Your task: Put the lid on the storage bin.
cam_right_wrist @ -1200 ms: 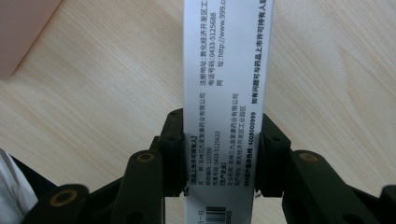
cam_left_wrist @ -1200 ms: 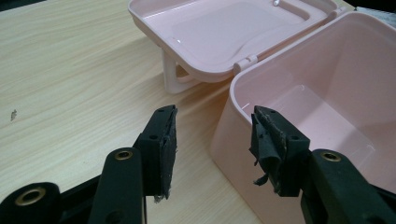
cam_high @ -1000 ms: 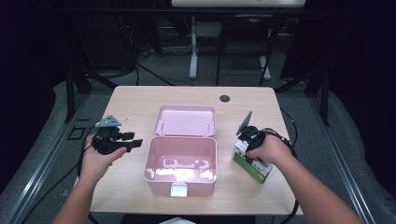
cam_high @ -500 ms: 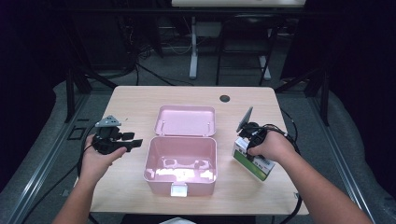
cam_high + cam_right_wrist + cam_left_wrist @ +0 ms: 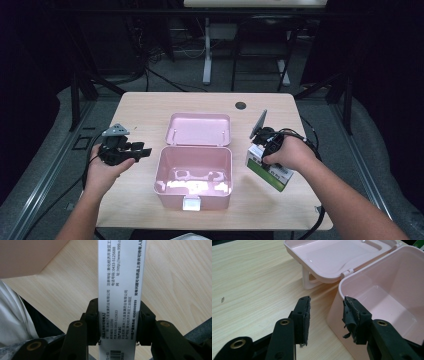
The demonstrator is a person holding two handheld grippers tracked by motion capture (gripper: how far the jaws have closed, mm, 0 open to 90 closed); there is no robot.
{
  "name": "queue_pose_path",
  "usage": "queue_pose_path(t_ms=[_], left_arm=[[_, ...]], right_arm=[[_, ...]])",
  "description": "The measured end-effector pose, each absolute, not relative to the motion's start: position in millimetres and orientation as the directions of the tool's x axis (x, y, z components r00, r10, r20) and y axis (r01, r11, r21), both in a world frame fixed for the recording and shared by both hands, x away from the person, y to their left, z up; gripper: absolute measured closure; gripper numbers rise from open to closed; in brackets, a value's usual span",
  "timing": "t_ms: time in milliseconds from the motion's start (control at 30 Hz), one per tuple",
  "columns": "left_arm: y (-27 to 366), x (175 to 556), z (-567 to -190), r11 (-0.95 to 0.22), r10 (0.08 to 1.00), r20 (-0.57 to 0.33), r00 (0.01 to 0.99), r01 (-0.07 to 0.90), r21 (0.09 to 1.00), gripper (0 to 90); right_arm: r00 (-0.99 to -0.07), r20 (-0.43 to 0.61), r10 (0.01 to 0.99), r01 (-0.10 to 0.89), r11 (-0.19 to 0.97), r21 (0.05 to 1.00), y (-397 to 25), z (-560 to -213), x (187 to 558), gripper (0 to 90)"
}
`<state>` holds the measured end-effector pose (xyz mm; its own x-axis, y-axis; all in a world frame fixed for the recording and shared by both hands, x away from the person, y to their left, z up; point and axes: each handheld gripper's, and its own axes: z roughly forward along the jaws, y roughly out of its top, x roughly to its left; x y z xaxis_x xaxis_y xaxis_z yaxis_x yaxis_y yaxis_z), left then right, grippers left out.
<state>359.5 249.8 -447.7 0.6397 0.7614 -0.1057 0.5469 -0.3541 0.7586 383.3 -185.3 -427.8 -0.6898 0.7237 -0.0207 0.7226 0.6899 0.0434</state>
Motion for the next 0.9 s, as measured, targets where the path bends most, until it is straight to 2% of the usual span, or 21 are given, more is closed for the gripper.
queue_pose_path(t_ms=[433,900], left_arm=[[251,360,-447,-0.361,0.757,-0.104,0.645,0.545,0.757,57.2],[251,360,-448,-0.36,0.759,-0.103,0.643,0.546,0.757,55.9]], right_arm=[[-0.708,-0.022,0.706,0.703,0.708,0.073,-177,-403,381,61.6],[-0.732,-0.013,0.681,0.68,0.731,0.062,-169,-384,376,61.6]])
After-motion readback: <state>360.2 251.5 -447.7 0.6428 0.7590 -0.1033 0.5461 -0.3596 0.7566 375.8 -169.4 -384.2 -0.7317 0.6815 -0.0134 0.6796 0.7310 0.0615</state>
